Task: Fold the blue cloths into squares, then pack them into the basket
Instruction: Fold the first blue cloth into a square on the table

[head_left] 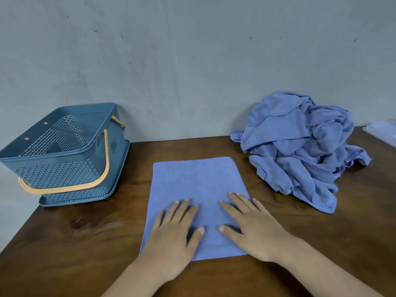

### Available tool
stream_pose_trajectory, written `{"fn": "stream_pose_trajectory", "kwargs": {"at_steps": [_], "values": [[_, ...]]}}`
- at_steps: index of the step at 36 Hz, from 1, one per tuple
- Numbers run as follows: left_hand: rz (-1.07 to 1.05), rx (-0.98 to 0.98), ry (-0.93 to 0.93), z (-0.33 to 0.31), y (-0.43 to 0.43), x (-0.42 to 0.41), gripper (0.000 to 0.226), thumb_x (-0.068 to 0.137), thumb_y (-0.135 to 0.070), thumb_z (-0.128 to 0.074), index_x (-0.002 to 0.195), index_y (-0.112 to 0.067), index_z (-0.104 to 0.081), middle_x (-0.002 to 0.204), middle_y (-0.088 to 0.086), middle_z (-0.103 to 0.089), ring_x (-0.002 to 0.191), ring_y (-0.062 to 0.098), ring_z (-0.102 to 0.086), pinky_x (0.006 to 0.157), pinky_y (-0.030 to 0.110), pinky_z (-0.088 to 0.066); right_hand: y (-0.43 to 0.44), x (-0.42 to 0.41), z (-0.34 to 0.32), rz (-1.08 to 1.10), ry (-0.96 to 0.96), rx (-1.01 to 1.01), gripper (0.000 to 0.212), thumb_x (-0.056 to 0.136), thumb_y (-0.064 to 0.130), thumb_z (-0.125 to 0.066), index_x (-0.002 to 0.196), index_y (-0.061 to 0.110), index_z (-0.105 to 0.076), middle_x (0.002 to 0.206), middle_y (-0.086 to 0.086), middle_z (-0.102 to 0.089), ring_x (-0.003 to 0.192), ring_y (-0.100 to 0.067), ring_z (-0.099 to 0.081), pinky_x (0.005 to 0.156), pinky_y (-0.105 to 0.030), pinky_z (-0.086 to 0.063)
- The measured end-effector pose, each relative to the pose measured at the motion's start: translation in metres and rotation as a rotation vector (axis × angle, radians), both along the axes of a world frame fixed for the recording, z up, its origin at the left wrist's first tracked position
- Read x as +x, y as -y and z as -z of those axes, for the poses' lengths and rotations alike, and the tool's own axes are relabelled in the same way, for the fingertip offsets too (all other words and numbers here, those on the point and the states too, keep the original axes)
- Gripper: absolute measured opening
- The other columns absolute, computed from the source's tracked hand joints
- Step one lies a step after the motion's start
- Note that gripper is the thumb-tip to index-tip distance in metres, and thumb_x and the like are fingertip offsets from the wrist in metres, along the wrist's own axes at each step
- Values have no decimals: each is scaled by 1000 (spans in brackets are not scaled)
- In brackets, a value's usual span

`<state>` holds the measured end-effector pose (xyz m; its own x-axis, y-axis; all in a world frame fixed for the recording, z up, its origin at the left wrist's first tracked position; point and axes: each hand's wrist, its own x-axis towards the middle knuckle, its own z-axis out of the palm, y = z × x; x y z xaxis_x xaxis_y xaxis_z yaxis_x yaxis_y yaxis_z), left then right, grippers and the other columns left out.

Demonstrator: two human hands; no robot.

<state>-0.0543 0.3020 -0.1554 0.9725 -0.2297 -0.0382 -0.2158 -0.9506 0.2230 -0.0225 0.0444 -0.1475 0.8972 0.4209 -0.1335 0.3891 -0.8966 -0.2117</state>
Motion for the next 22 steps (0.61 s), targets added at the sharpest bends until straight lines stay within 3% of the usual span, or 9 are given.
{"fn": "stream_pose_trajectory", "kwargs": {"at_steps": [6,15,22], "values": [[23,57,-3,10,-20,-20,75,98,-84,-10,161,-53,18,168,-25,30,154,3,31,132,43,8,22,-13,11,2,48,6,72,98,85,-14,158,59,17,166,24,33,150,3,36,131,-44,8],[-1,80,12,3,-18,-32,93,87,-96,-10,162,-50,17,171,-19,27,155,7,34,131,48,10,14,-27,11,-29,216,-70,70,103,77,-10,165,49,6,174,17,18,156,-5,29,131,-47,4],[-28,74,8,7,-25,-45,92,84,-99,-8,160,-53,19,170,-22,27,155,8,33,131,47,10,11,-43,16,-48,85,10,68,101,81,-12,158,58,18,165,26,35,150,0,38,132,-45,6]]}}
